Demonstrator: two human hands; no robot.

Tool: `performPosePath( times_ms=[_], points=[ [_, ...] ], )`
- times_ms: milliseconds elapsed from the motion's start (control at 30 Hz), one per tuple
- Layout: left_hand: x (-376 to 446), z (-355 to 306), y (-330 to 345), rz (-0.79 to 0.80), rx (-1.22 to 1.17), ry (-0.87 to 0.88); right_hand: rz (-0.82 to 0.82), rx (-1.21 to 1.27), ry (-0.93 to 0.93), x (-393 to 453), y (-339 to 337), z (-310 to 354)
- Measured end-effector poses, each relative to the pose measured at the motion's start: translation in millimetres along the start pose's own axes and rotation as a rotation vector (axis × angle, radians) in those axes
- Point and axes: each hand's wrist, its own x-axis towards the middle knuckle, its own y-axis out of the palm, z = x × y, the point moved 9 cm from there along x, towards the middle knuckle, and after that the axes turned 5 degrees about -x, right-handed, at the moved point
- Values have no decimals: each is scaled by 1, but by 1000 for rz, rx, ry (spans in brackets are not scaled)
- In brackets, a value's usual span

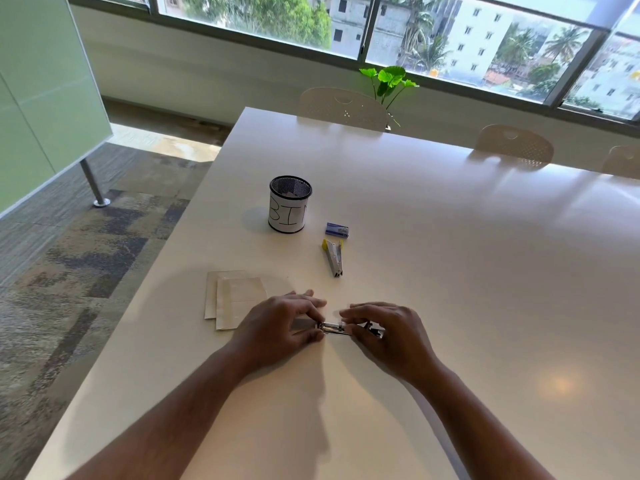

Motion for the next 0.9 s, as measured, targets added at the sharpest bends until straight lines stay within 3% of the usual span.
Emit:
performPosePath(
  times_ms=[367,767,900],
  points=[
    [0,-1,1,-1,10,9,95,-95,-44,2,-1,5],
    [0,0,1,5,-6,15,185,4,58,10,8,-4],
    [0,0,1,-3,-17,8,195,55,11,7,11,0]
  ],
)
